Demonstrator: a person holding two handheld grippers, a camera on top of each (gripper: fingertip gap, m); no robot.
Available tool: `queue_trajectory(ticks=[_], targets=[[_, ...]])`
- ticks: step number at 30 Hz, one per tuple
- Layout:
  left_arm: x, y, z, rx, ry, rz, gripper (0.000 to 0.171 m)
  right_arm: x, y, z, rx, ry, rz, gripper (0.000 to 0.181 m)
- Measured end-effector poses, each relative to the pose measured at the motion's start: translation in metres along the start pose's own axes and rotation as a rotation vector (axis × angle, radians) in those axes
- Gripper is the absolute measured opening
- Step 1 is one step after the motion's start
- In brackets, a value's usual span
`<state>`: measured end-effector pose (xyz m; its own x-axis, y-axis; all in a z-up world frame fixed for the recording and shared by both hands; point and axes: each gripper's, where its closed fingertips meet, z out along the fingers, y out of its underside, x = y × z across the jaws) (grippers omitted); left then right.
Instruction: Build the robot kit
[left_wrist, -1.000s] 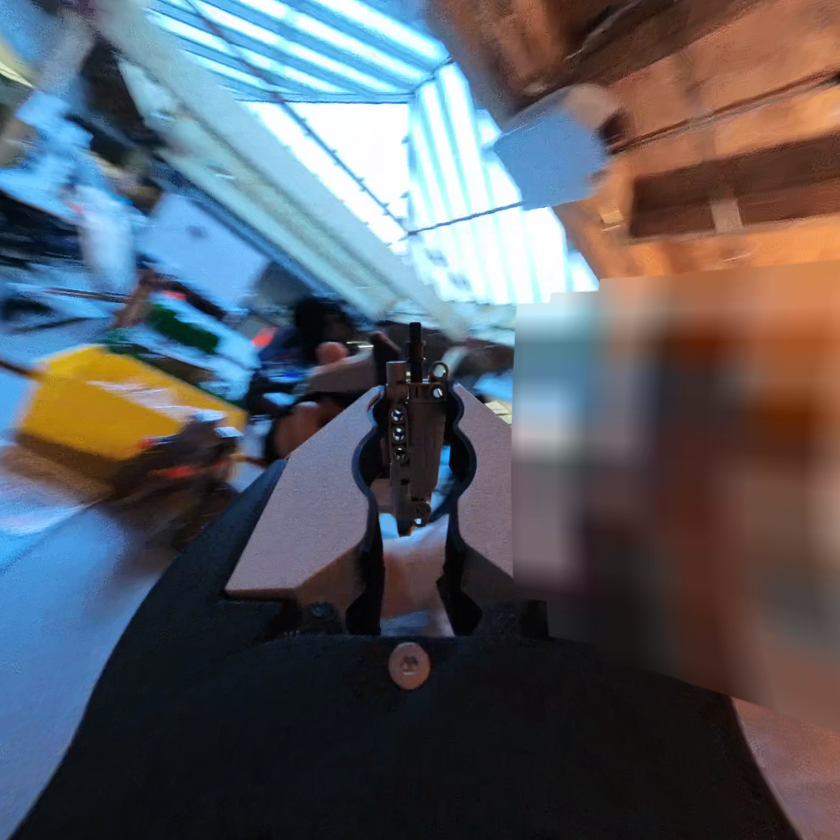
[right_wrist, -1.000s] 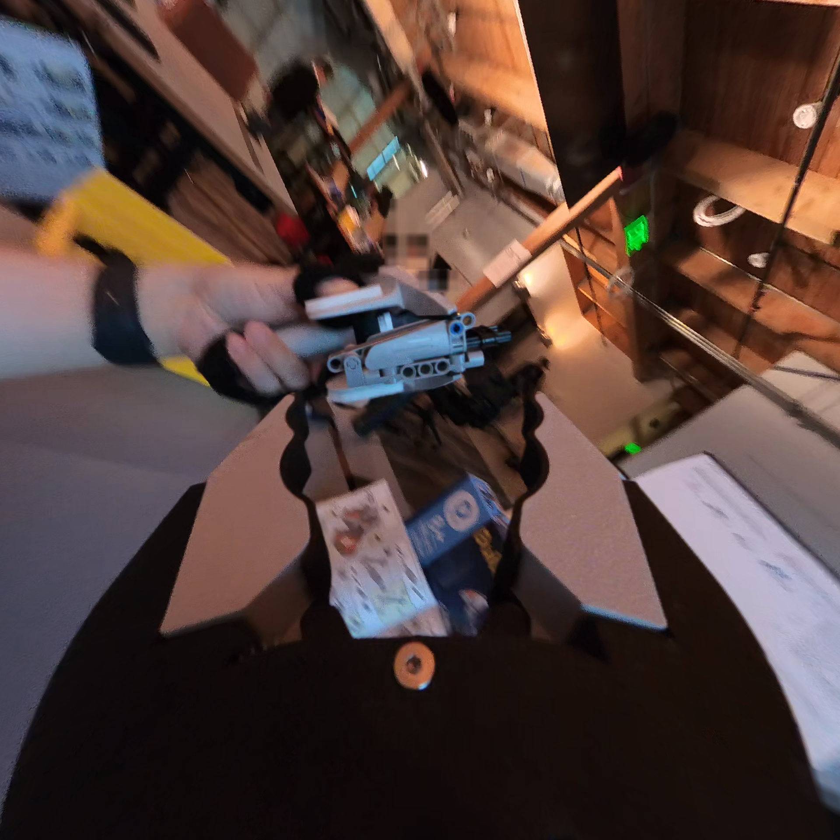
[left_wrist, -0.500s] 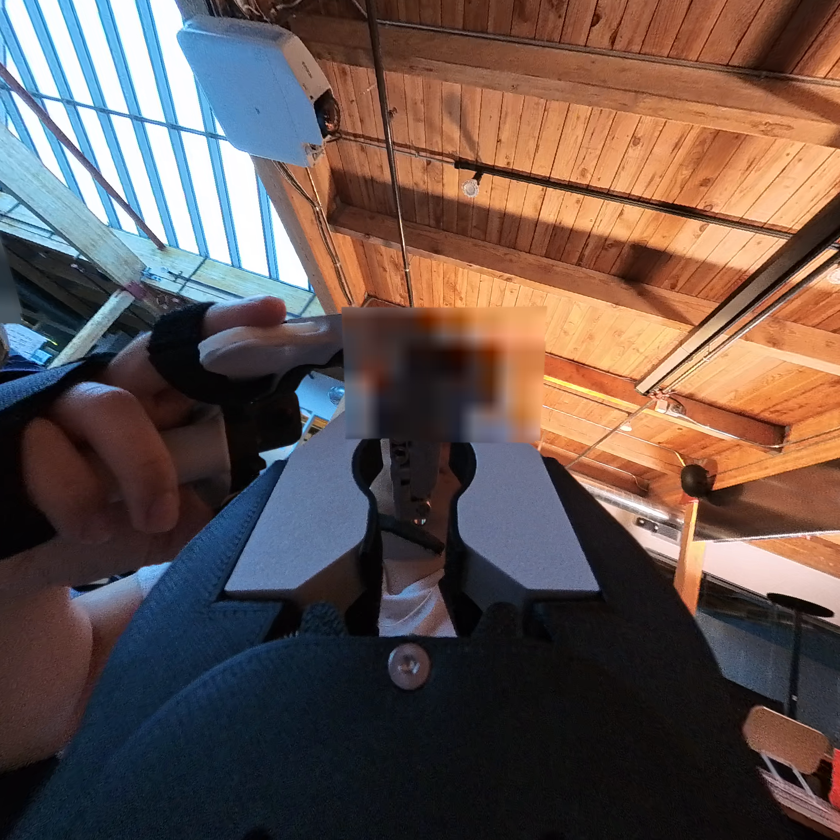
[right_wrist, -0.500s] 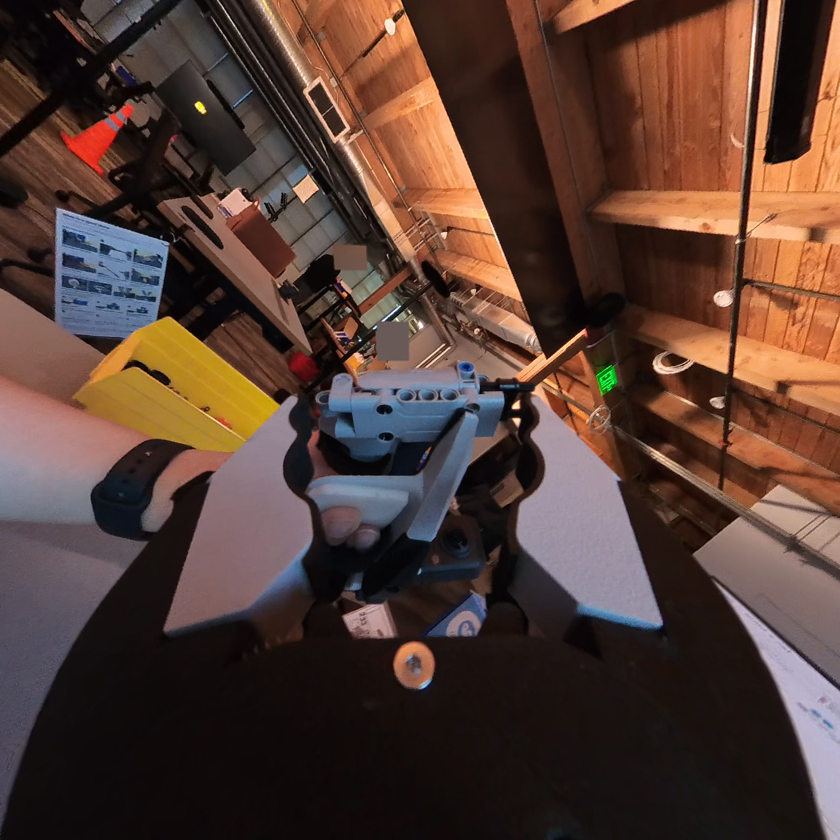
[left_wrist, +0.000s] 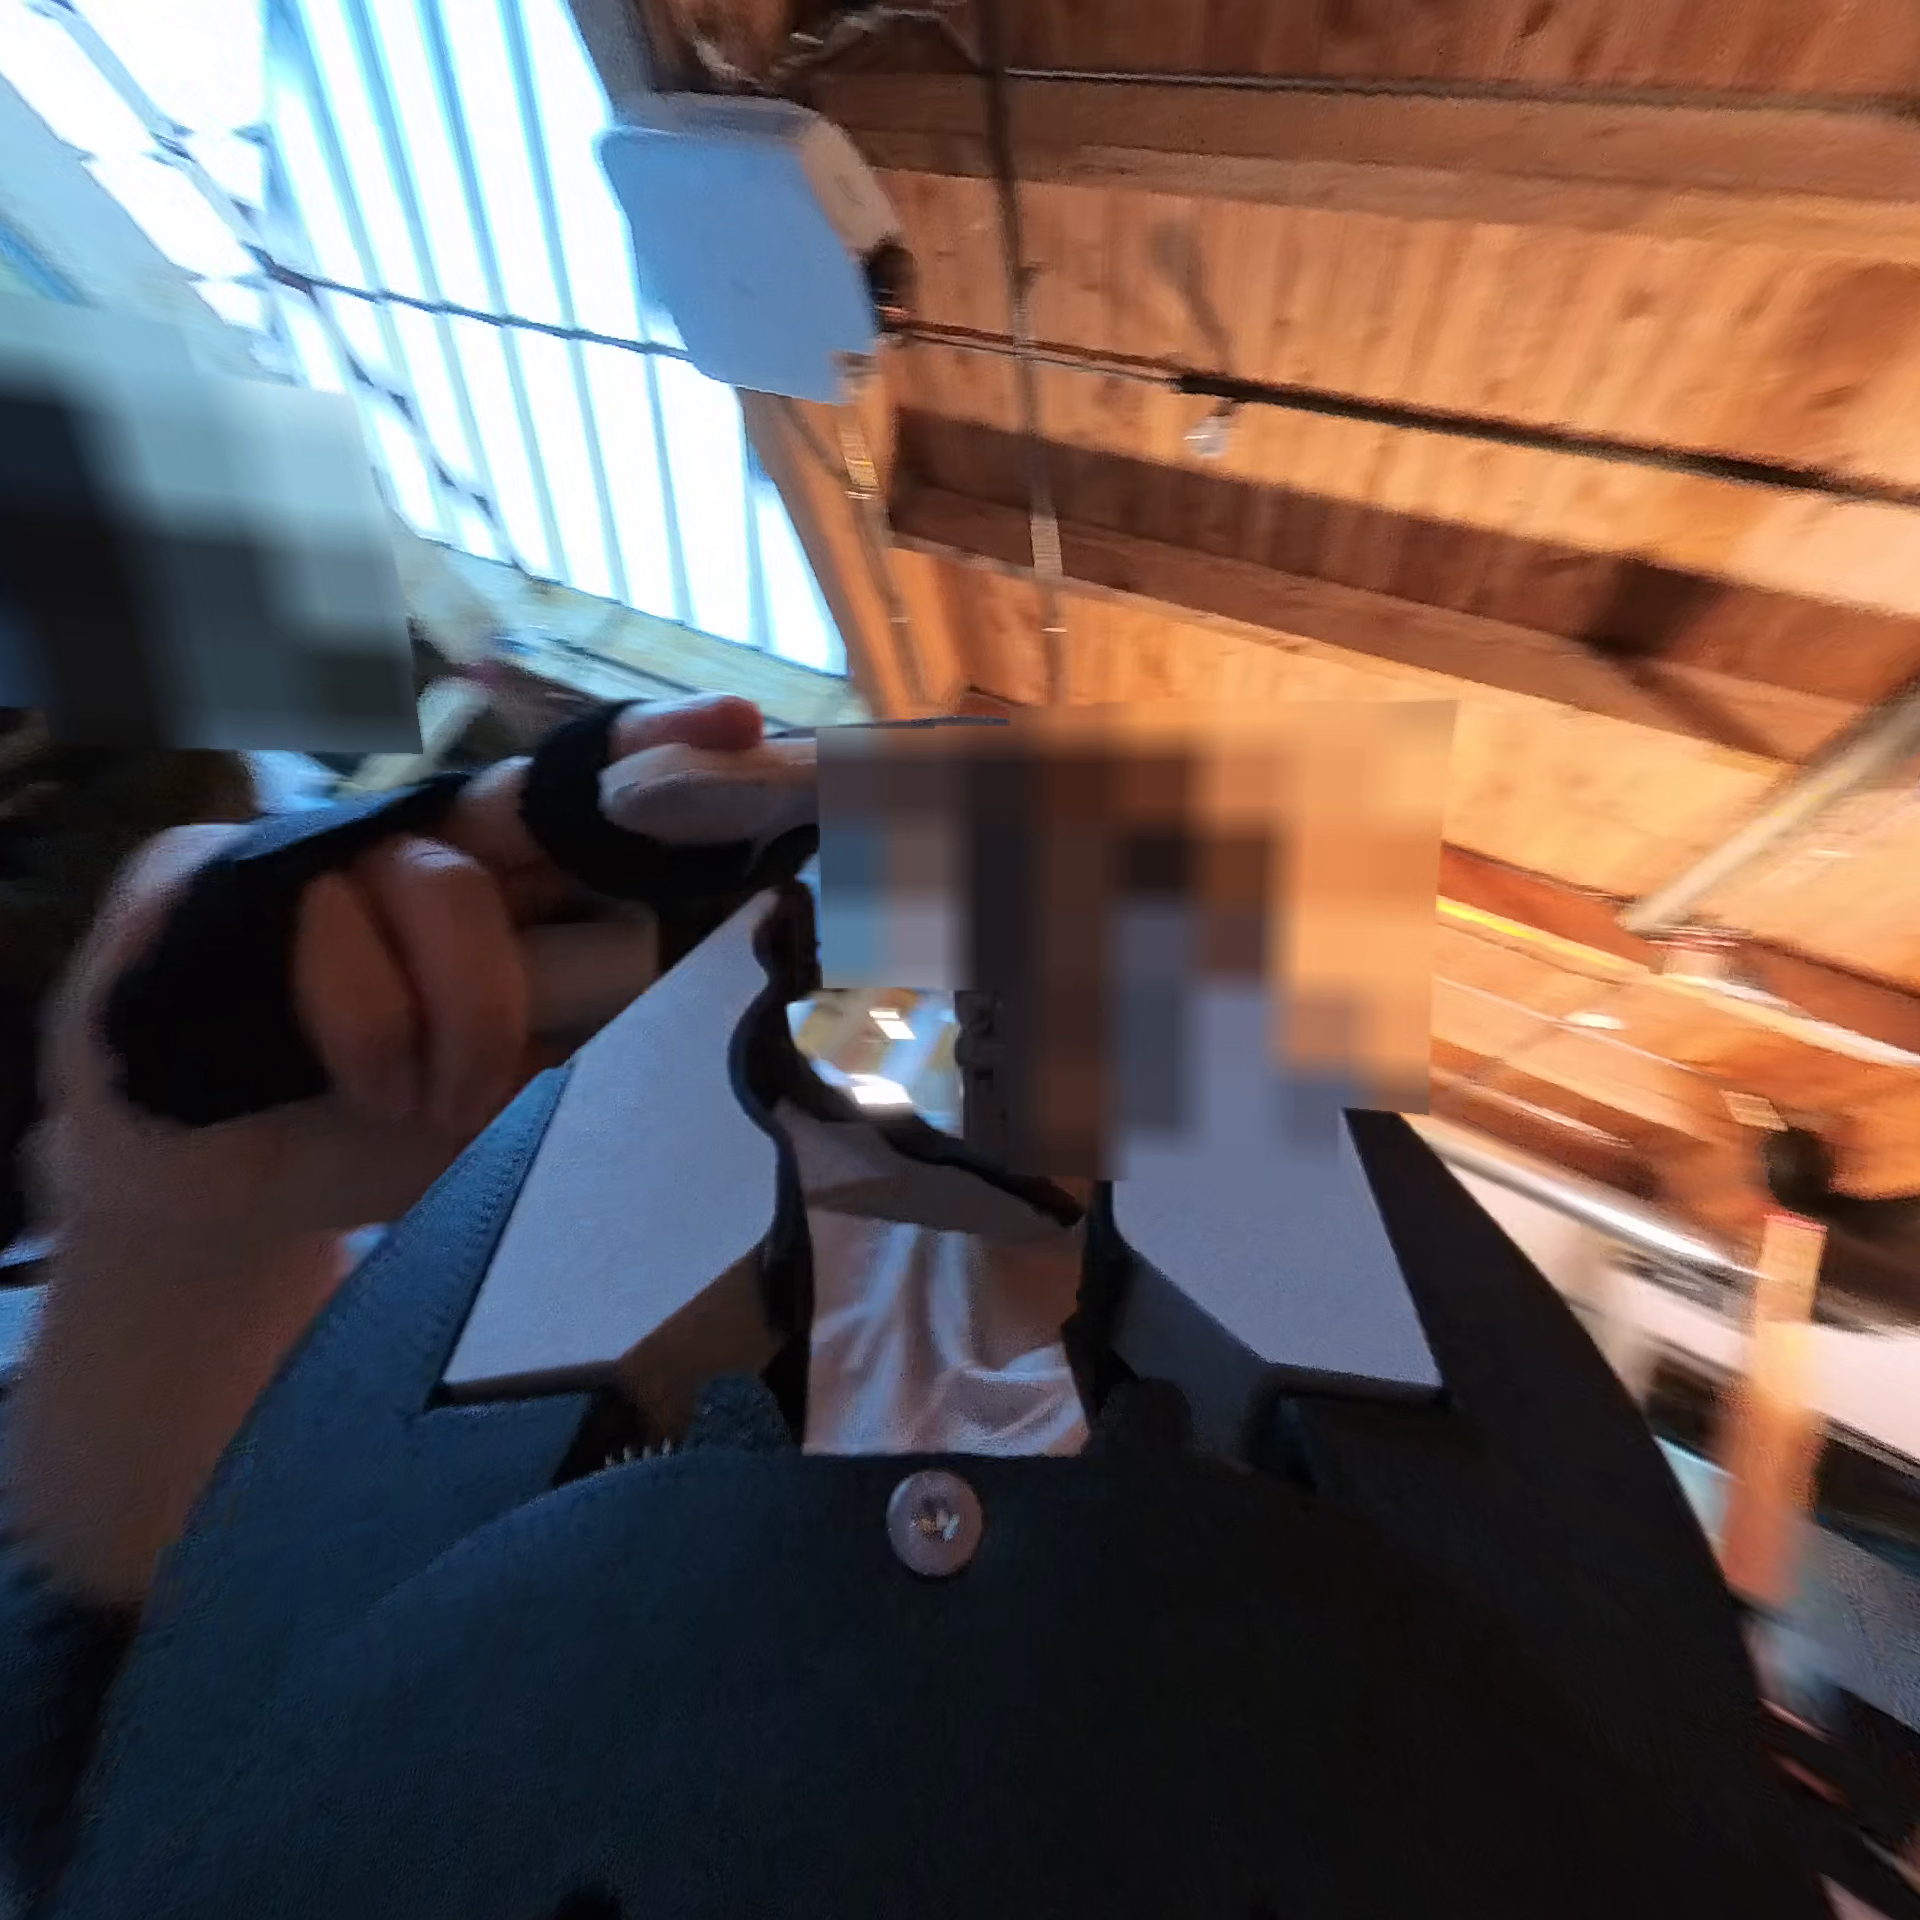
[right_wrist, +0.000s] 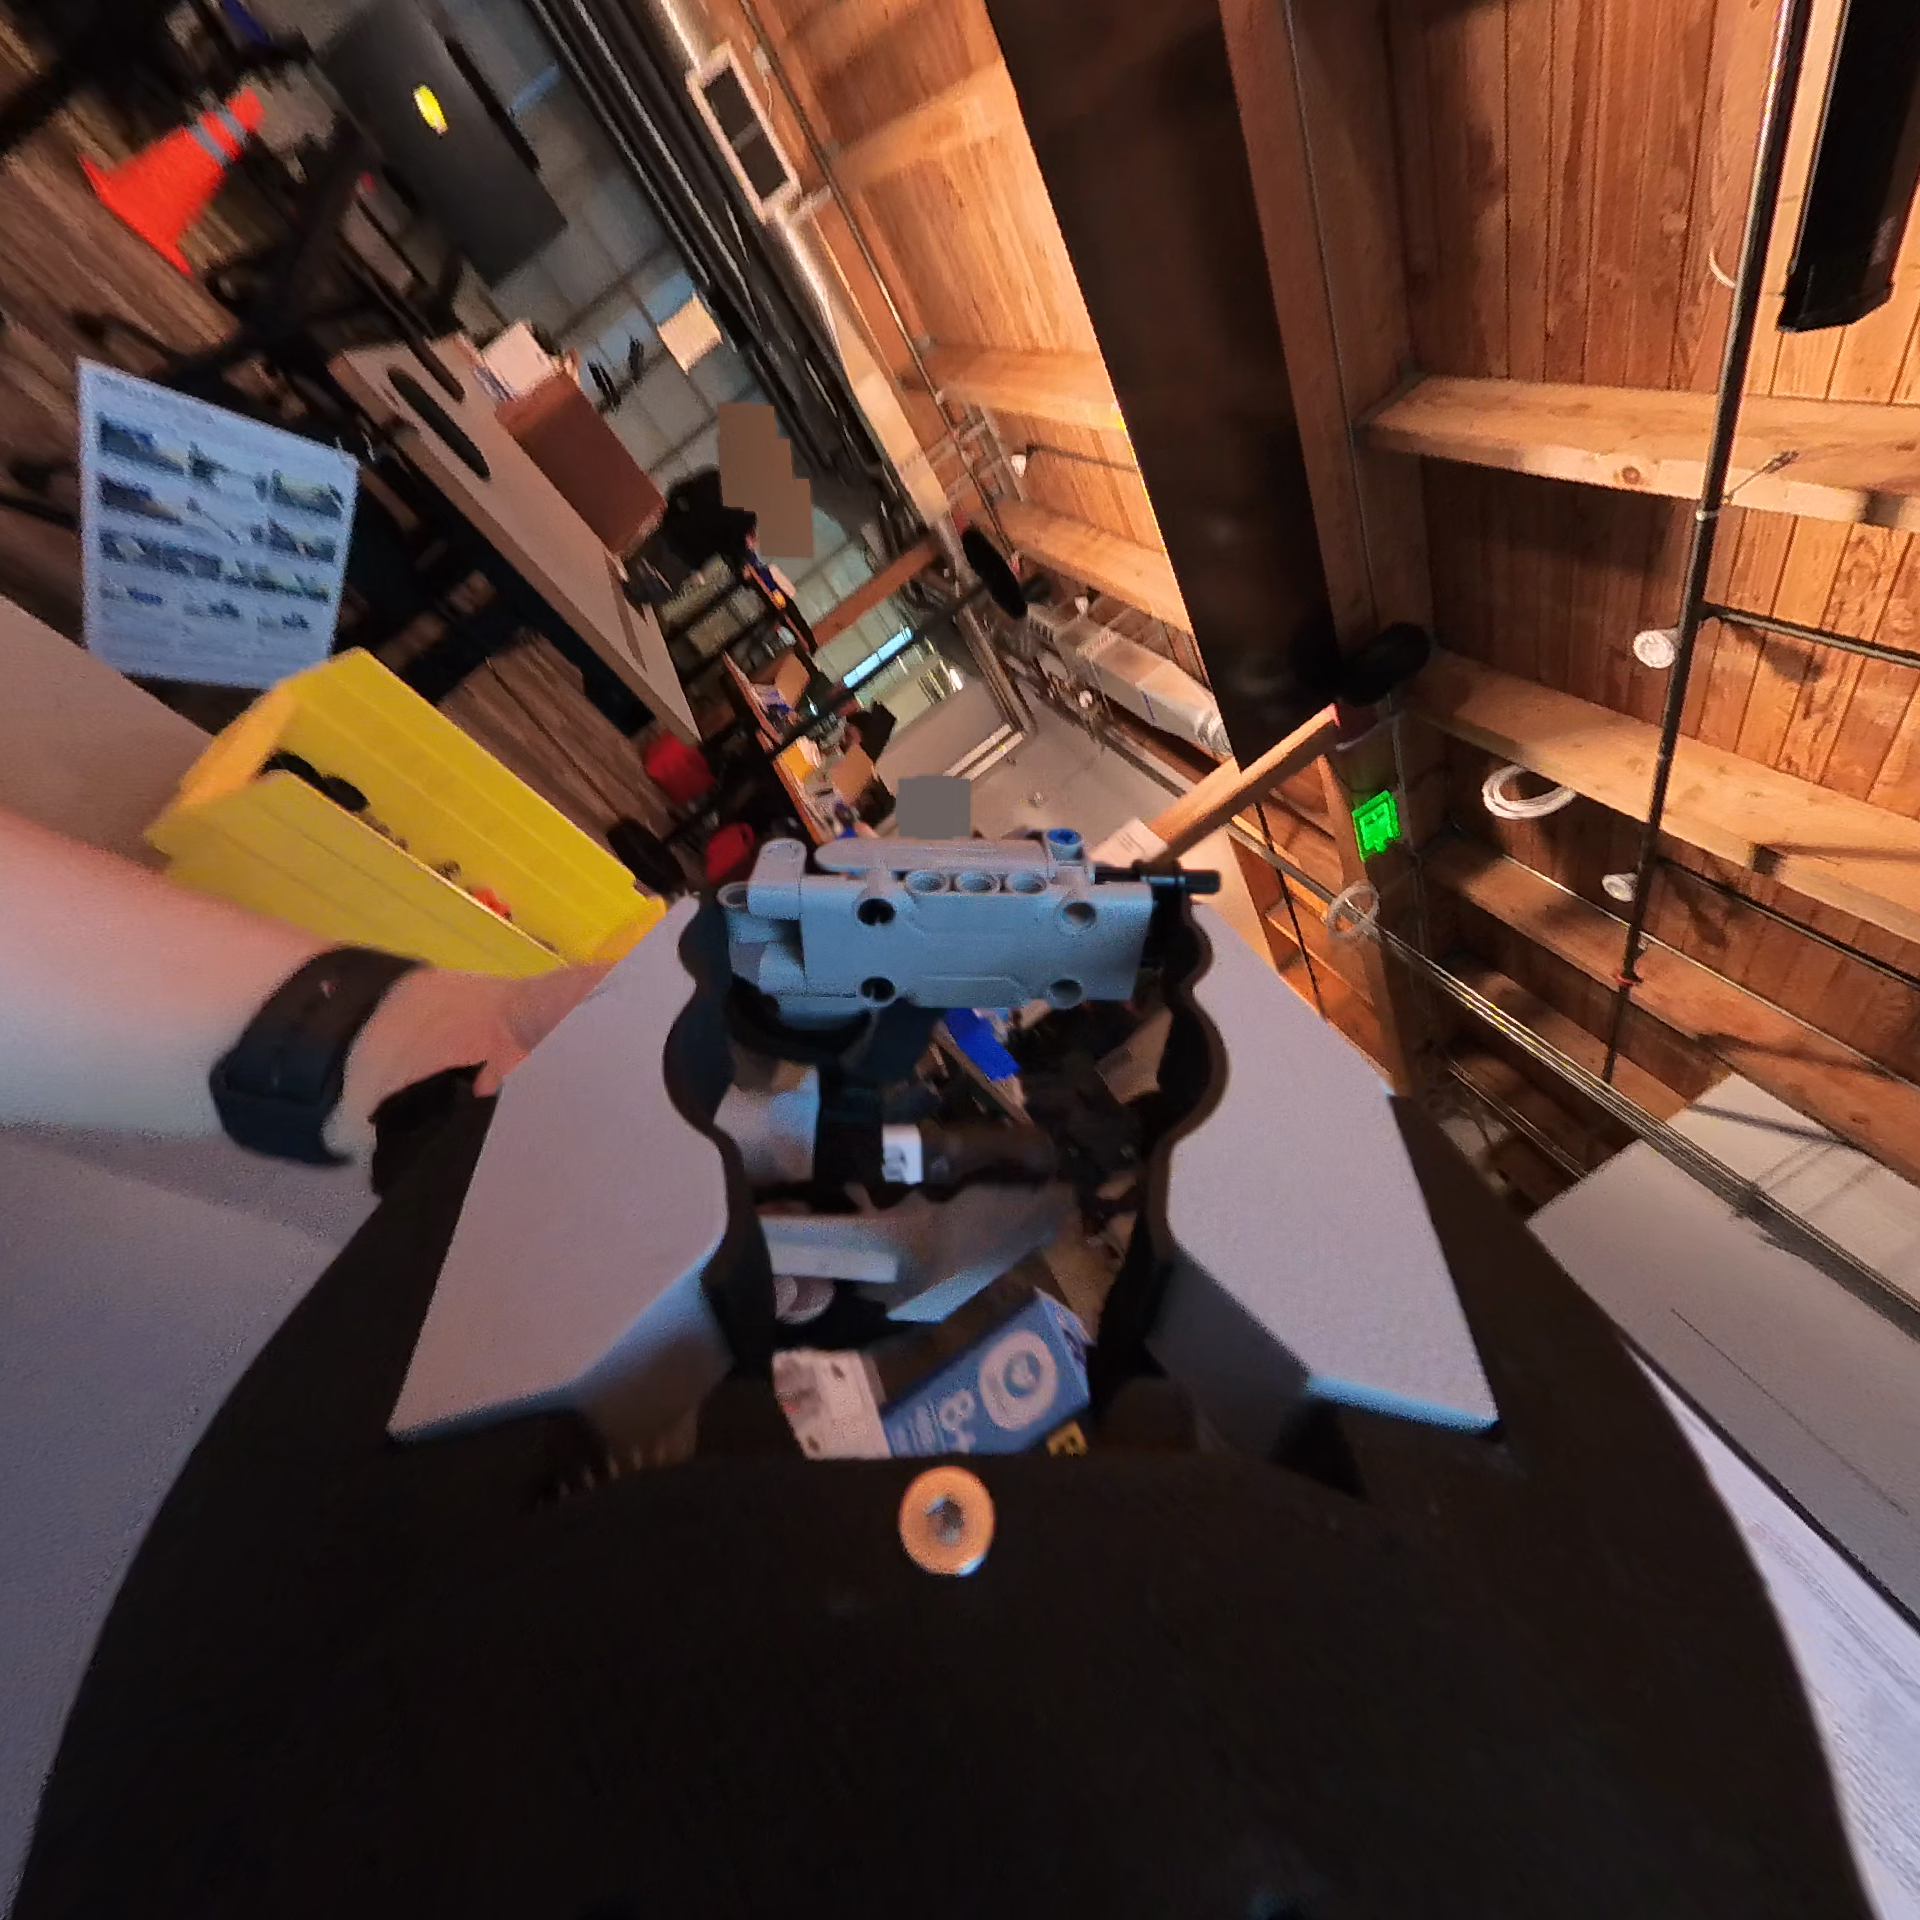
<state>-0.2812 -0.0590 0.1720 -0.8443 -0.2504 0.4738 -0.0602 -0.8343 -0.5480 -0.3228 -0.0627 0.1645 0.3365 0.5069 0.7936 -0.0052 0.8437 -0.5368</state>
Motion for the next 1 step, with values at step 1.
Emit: queue_trajectory(ticks=[1], targets=[[-0.0046, -0.0038, -0.0067, 0.006, -0.096, 0.060, 0.063, 0.0025, 0.0042, -0.0007, -0.028, 0.009, -0.021, 0.083]])
